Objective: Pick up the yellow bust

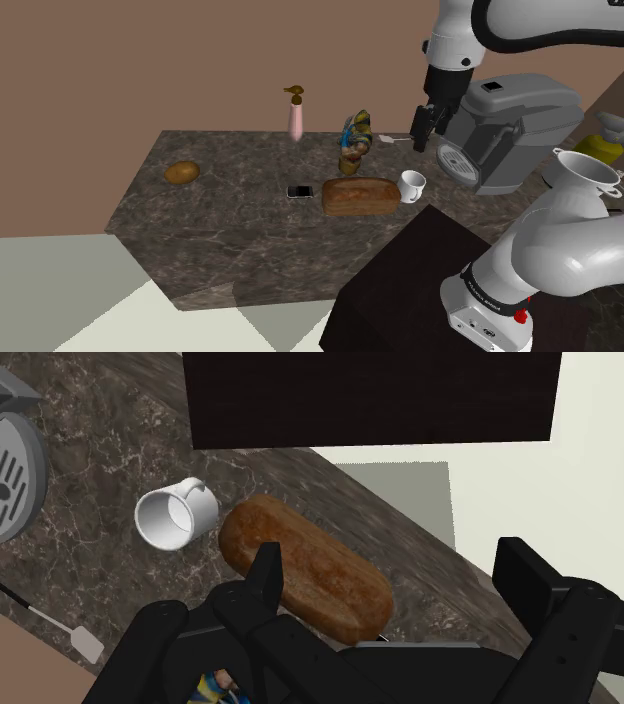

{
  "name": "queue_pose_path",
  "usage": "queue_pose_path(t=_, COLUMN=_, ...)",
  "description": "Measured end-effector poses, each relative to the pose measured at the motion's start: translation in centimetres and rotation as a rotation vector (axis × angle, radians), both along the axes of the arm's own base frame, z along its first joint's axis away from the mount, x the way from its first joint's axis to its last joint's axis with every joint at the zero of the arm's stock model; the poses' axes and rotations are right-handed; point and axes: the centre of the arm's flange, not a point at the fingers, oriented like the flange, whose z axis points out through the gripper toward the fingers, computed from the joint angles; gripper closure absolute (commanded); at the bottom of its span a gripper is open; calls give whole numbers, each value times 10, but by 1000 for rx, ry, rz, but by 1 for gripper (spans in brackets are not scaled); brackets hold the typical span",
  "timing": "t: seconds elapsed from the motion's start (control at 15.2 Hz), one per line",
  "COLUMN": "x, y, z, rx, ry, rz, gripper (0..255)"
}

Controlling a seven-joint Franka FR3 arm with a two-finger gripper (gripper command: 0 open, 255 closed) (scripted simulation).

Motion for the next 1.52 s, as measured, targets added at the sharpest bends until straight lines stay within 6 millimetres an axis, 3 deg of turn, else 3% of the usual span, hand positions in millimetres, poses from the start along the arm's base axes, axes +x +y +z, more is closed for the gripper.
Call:
queue_pose_path(t=0.13, x=5, y=-3, z=-3, rx=-1, ry=0, rz=0, gripper=0)
queue_pose_path(t=0.4, x=35, y=-26, z=-27, rx=-5, ry=1, rz=3, gripper=0)
queue_pose_path(t=1.52, x=197, y=-133, z=-135, rx=-25, ry=0, rz=15, gripper=0)
